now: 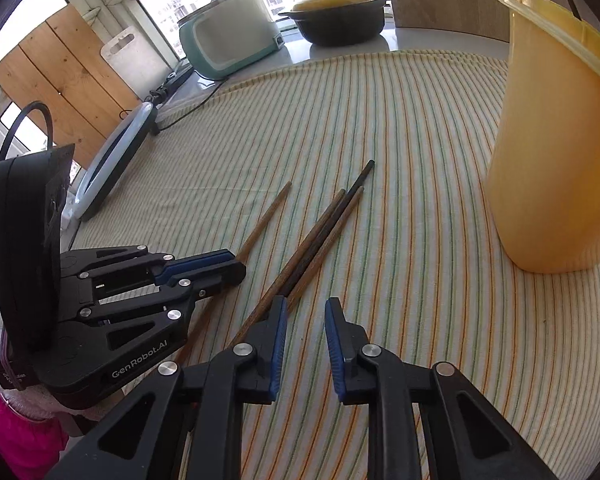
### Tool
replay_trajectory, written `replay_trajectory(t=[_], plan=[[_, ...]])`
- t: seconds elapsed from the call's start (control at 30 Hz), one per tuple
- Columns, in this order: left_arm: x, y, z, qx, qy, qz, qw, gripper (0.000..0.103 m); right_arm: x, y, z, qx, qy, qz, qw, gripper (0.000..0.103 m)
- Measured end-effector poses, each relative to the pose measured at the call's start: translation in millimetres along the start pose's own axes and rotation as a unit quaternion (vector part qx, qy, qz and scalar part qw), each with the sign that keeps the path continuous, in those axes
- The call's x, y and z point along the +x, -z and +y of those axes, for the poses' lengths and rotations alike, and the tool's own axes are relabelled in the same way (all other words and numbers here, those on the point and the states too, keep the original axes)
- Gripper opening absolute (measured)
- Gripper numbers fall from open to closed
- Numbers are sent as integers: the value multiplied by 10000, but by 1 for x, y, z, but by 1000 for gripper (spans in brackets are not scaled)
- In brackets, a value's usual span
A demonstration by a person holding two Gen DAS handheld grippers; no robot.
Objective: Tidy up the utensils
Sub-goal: 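Close the left tool on a wooden chopstick while the right tool grasps another wooden chopstick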
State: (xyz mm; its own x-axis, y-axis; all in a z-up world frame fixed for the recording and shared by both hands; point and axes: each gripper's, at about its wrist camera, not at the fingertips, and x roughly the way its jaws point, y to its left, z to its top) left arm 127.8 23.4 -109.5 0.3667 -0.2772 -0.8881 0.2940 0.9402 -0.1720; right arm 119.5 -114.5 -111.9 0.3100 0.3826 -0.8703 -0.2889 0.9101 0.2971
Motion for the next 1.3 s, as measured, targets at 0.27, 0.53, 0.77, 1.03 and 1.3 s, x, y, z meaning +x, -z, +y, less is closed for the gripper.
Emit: replay_trajectory(t=[0.27, 0.53, 0.77, 1.03, 1.3], plan=[[-7, 9, 17, -143, 115, -73, 9998, 6, 20, -12, -5, 308, -10, 217, 9993, 14], [-9, 12, 20, -216, 172, -123, 9995, 6, 26, -21, 2, 303, 48, 277, 9991, 12], [-11, 13, 23, -280, 144, -129, 9994, 6, 23, -22, -4, 304, 182, 327, 9988, 9], [-11, 12, 20, -276, 148, -120, 9994, 6, 24, -25, -6, 309, 234, 361, 9986, 10], [-5, 2, 18, -177, 68, 31, 9998, 6, 35, -38, 10, -92, 657, 435, 9968, 11]])
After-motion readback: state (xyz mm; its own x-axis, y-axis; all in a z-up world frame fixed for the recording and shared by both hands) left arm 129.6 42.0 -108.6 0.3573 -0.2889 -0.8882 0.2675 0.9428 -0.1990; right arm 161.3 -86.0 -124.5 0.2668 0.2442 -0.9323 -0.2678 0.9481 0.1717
